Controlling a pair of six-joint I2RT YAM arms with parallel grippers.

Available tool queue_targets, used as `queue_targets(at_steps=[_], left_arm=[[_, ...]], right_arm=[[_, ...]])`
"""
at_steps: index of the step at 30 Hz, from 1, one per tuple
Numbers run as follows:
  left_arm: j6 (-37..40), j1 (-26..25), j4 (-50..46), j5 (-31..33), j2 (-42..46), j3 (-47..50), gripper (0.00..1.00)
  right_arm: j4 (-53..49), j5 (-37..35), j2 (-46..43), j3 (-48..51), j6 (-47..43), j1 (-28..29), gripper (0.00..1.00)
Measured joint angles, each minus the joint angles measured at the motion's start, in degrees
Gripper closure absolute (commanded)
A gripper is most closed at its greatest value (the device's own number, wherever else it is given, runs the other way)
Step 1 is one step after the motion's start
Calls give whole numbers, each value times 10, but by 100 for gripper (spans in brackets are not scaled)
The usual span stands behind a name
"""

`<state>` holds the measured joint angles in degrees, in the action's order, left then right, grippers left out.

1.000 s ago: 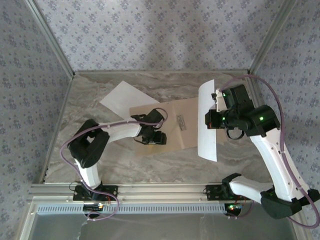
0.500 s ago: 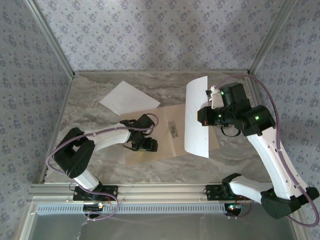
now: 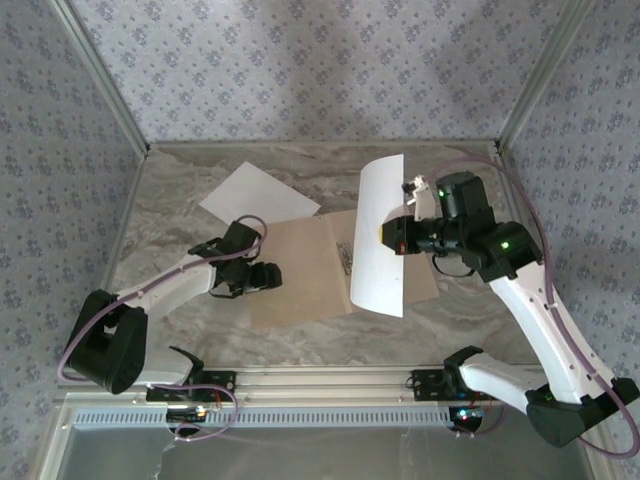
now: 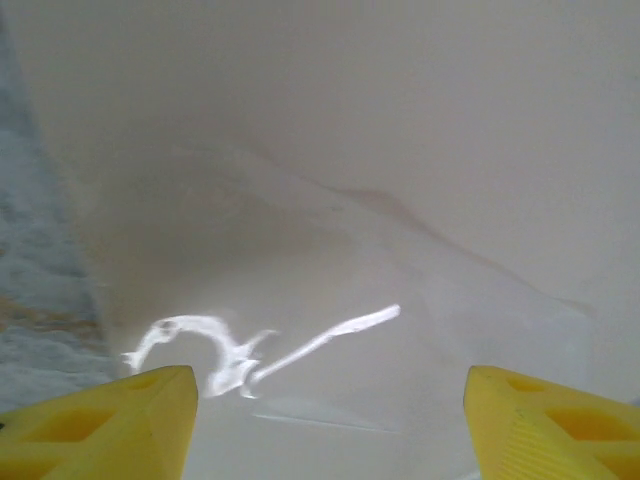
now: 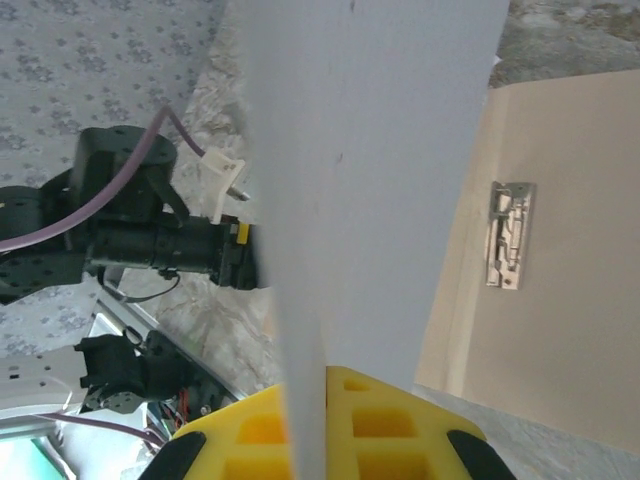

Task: Put the files into the folder

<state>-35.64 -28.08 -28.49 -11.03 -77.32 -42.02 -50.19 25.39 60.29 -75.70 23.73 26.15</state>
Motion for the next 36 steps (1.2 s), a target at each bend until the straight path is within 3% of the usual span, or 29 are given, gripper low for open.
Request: queue_targets(at_steps=[10, 15, 21, 26, 30, 36], left_arm=[[11, 39, 34, -25, -59, 8, 31], [34, 60, 38, -48, -122, -48, 33], [56, 67, 41, -63, -155, -86, 33], [58, 67, 39, -61, -141, -79, 32], [49, 67, 41, -56, -76, -38, 31], [40, 67, 46, -48, -15, 5, 31]], right_arm=[[95, 65, -3, 75, -41, -2, 100], [172, 116, 5, 129, -76, -11, 100], [221, 166, 61, 127, -136, -20, 100], [242, 208, 118, 126, -188, -35, 100], [248, 230, 173, 124, -229, -47, 100], [226, 168, 261, 105, -273, -61, 100]])
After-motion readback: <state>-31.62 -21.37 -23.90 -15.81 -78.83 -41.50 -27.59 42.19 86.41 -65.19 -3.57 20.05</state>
